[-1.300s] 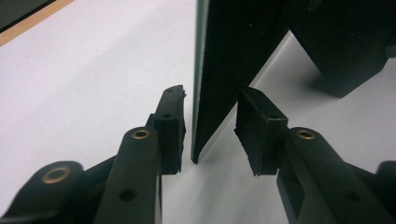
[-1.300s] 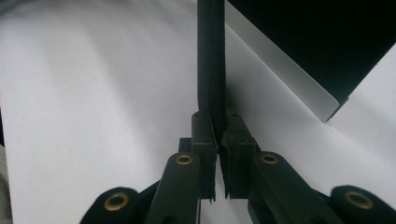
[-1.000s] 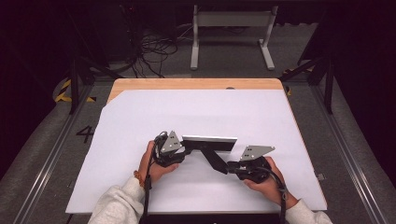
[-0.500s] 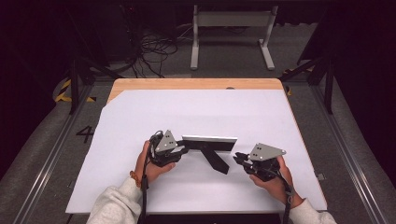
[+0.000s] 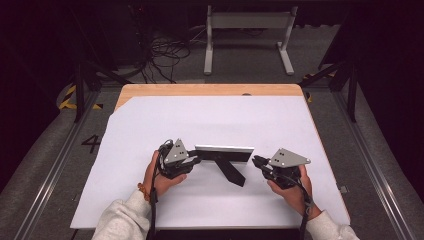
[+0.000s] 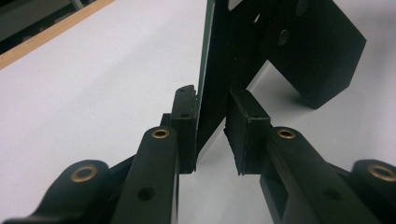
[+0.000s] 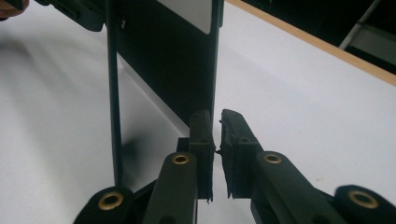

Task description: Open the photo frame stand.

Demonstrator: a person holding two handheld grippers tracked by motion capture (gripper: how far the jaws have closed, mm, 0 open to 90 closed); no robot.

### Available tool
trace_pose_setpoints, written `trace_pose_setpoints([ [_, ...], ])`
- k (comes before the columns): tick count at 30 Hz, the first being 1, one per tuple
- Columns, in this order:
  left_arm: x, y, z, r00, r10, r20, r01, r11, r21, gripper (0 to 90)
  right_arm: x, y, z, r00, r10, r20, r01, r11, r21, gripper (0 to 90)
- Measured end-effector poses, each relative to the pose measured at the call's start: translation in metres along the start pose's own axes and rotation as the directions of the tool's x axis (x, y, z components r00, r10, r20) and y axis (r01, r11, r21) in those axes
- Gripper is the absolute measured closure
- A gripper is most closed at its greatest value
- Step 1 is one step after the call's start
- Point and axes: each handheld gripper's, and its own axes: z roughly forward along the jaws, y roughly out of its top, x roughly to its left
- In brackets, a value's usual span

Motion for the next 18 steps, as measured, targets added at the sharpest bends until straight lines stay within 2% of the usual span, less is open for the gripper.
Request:
trace_pose_setpoints([
  [4, 0.0, -0.001, 0.001, 1.0, -0.002, -0.001, 0.002, 1.0, 0.008, 74.1, -0.001, 0.001, 0.005, 1.0, 0.003, 0.001, -0.003, 1.0, 0.0, 83.7],
  [7, 0.0, -0.001, 0.001, 1.0, -0.001, -0.001, 0.001, 1.0, 0.009, 74.1, -0.001, 0.0, 0.009, 0.9996, 0.01, -0.026, -0.01, 1.0, -0.002, 82.9],
  [18, 0.0, -0.001, 0.002, 1.0, 0.001, 0.002, -0.001, 0.9999, 0.011, 74.4, 0.0, 0.003, 0.013, 0.9999, 0.01, -0.01, -0.01, 1.0, 0.0, 81.7],
])
